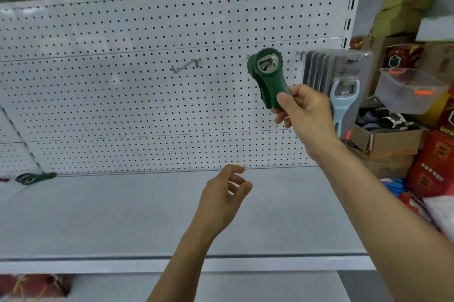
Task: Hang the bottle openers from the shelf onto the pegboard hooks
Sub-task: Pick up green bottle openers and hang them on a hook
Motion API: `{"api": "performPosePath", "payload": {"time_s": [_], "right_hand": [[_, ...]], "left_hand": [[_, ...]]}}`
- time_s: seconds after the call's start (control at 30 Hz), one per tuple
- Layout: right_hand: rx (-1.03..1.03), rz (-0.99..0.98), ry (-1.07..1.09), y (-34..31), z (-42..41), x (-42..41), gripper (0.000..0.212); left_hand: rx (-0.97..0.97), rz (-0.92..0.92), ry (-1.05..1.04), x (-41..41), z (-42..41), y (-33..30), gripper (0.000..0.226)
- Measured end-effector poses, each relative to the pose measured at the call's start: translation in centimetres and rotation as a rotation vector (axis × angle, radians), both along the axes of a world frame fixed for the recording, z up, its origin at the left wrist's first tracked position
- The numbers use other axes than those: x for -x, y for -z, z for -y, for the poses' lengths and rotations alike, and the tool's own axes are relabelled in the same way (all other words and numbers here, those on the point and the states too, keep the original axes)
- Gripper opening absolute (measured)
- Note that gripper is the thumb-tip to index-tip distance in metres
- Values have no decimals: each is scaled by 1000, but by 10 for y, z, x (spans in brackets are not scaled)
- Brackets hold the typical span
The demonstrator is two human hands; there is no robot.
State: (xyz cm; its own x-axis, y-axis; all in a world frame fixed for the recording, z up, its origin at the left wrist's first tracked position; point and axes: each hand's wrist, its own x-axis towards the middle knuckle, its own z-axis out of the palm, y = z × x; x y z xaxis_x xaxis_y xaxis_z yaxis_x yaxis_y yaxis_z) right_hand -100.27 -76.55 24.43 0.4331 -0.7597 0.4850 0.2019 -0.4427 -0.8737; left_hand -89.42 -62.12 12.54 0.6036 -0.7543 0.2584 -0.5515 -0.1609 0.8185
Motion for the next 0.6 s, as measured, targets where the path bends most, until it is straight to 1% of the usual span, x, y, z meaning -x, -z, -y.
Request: {"api": "performPosePath", "payload": {"time_s": [0.23, 0.33, 0.43, 0.5, 0.6], "right_hand": [[-44, -56, -10, 11, 8, -6, 8], [-92, -59, -35, 22, 2, -3, 7], [-134, -110, -75, 42, -12, 5, 7], [-87, -180, -93, 62, -23, 10, 10], [56, -285, -93, 98, -40, 15, 12]], "left_hand": [[-14, 40, -33, -1, -3, 2, 26], [-38, 101, -56, 0, -6, 3, 28], [-55, 174, -84, 4, -11, 8, 30], [-70, 208, -107, 8, -16, 13, 32], [-89, 248, -144, 16, -28, 24, 36]]}}
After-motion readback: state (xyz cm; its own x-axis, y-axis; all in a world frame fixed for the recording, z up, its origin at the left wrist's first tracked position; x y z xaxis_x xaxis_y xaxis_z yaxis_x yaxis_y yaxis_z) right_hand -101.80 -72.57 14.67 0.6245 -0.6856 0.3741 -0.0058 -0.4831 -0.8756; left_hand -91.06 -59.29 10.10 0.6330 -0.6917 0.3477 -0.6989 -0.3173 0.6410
